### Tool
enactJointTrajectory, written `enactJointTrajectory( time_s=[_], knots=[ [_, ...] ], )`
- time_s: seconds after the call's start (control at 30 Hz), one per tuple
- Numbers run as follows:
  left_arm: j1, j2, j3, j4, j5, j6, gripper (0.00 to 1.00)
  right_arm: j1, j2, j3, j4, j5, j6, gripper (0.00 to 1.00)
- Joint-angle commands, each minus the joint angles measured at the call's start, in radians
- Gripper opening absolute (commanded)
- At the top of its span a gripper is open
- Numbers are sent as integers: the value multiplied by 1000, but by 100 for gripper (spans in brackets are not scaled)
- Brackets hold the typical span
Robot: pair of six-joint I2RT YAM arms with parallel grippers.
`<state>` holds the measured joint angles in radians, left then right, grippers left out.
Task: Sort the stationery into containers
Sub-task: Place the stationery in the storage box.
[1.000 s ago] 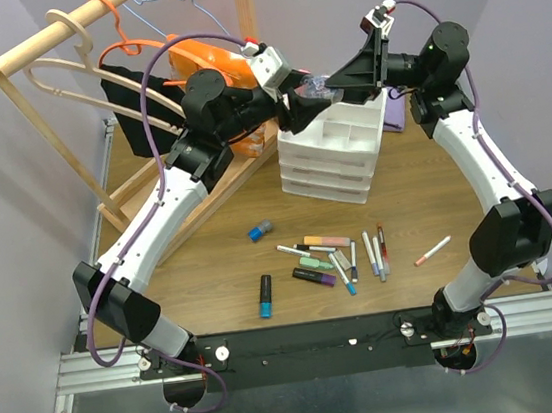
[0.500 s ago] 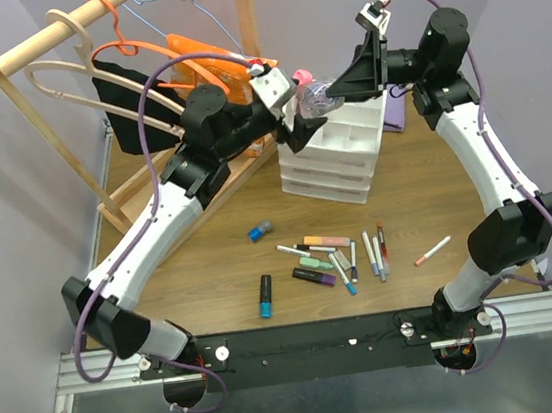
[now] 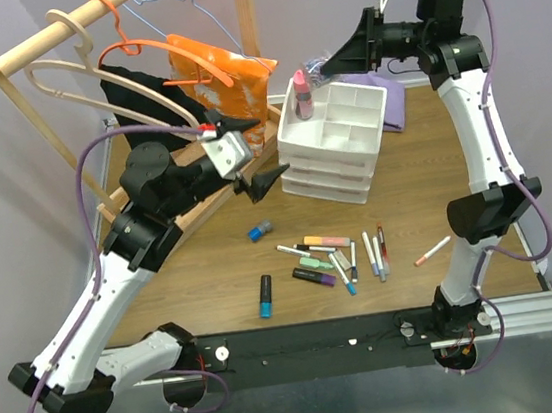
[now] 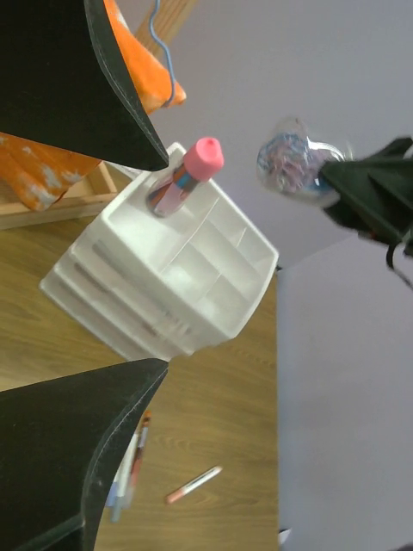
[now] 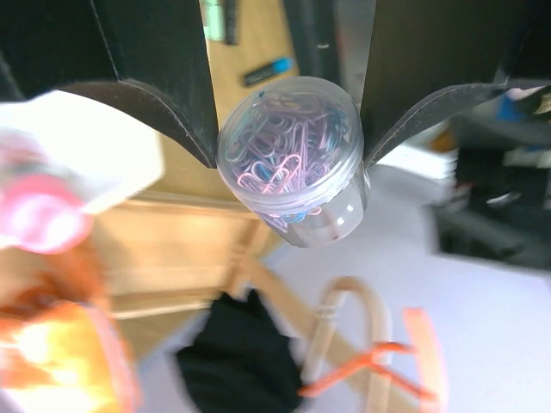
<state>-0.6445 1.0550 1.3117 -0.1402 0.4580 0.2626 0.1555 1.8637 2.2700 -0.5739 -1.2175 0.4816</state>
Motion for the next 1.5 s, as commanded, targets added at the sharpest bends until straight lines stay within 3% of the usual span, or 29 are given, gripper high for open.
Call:
enactJointTrajectory(
  time_s=[0.0, 0.23, 0.37, 0.67, 0.97, 1.47],
  knots=[
    [-24, -81, -104, -148, 123, 133, 99, -4, 75, 106, -330, 277, -374, 1],
    [-34, -193, -268, -308, 117, 289, 99, 55, 71, 138, -391, 564, -655, 1],
    [-34, -246, -345, -329, 100, 285, 99, 177, 46, 103, -422, 741, -860, 1],
    [-34, -280, -413, -306, 68, 265, 99, 381, 91, 154, -512, 998, -1101, 1],
    [-35, -296, -440, -277, 67, 262, 99, 463, 146, 175, -584, 1199, -1219, 1],
    [-34, -286, -460, -199, 84, 225, 99, 464, 229, 187, -603, 1286, -1230, 1]
  ],
)
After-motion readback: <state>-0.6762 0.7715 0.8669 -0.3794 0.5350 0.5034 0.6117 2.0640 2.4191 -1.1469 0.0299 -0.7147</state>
